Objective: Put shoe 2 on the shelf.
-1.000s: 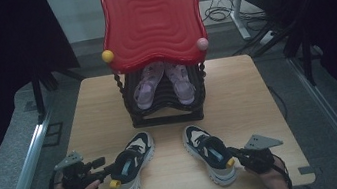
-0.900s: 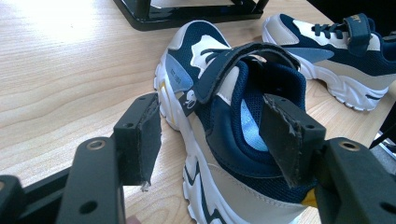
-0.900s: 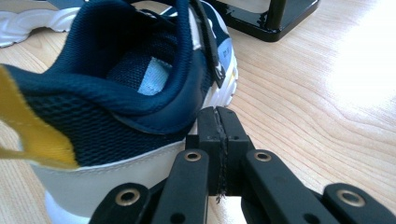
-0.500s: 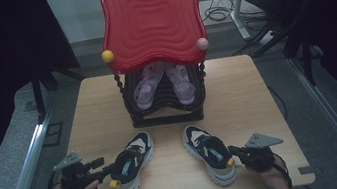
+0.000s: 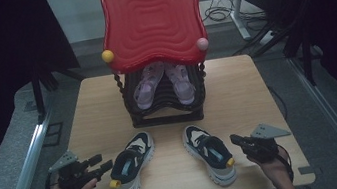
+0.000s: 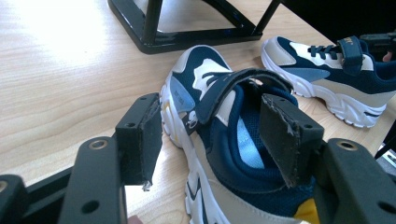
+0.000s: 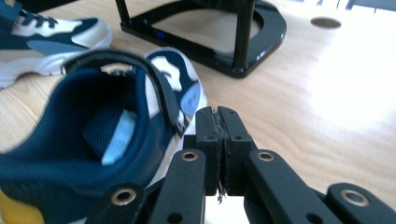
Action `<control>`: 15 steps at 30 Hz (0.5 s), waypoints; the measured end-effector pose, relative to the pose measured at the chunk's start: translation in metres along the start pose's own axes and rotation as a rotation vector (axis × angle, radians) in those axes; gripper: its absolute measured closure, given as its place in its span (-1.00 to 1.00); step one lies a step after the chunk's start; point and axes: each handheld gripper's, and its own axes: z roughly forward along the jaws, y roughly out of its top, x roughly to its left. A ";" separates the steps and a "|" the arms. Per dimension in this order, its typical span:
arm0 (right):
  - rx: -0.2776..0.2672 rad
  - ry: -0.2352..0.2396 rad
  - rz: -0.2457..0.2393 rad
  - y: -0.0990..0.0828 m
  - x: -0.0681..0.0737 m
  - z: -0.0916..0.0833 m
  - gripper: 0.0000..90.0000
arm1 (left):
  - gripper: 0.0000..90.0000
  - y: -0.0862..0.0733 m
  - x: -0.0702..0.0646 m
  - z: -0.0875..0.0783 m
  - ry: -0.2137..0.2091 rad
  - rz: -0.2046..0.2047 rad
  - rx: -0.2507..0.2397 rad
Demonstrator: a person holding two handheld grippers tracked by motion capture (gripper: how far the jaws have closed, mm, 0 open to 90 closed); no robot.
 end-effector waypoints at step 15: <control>-0.019 0.061 0.006 0.026 0.005 0.013 0.15 | -0.12 0.011 -0.002 0.026 -0.013 0.019 0.054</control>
